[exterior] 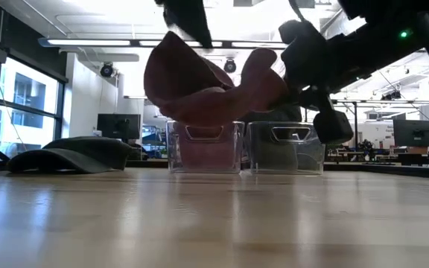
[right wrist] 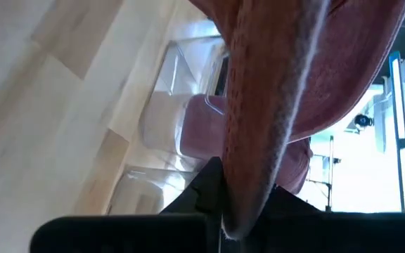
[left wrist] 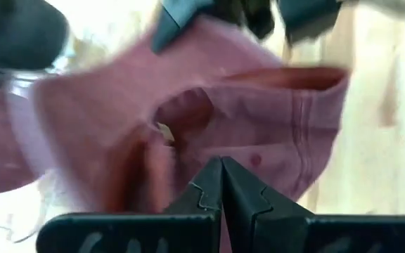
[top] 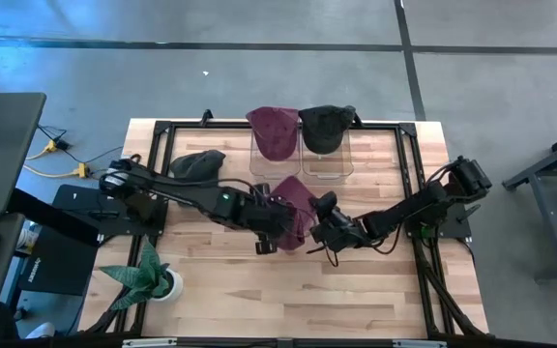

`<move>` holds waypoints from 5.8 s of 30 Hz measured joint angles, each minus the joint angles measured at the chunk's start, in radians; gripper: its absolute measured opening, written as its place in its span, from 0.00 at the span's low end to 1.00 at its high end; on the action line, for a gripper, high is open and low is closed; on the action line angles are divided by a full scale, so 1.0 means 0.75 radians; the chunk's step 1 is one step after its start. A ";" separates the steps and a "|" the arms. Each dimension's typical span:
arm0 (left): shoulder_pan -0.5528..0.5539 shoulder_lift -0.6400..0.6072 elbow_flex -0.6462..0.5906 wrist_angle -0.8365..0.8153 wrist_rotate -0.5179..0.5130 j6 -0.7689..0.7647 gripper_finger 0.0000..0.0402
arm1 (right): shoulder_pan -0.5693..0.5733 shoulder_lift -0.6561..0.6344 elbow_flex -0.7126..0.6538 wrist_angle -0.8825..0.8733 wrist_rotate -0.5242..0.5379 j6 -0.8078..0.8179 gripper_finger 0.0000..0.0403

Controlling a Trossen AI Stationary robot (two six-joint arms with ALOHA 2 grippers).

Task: Pick & Place hat
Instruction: Put the red cap into the left transparent bin

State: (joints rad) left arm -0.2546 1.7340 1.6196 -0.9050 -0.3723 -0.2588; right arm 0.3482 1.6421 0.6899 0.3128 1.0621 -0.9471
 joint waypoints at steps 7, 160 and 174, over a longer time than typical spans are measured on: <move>-0.001 0.122 -0.050 -0.004 -0.004 -0.007 0.00 | -0.013 -0.001 0.000 -0.001 0.014 0.003 0.02; -0.158 0.017 -0.058 -0.098 0.017 0.647 0.73 | -0.125 -0.226 -0.001 -0.460 -0.865 1.011 0.03; -0.158 0.195 -0.057 0.113 -0.009 0.525 0.39 | -0.124 -0.226 -0.001 -0.477 -0.878 1.033 0.03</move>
State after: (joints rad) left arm -0.3733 1.8805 1.5772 -0.8204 -0.3794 0.1348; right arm 0.2554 1.4726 0.6891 -0.0449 0.4038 -0.1726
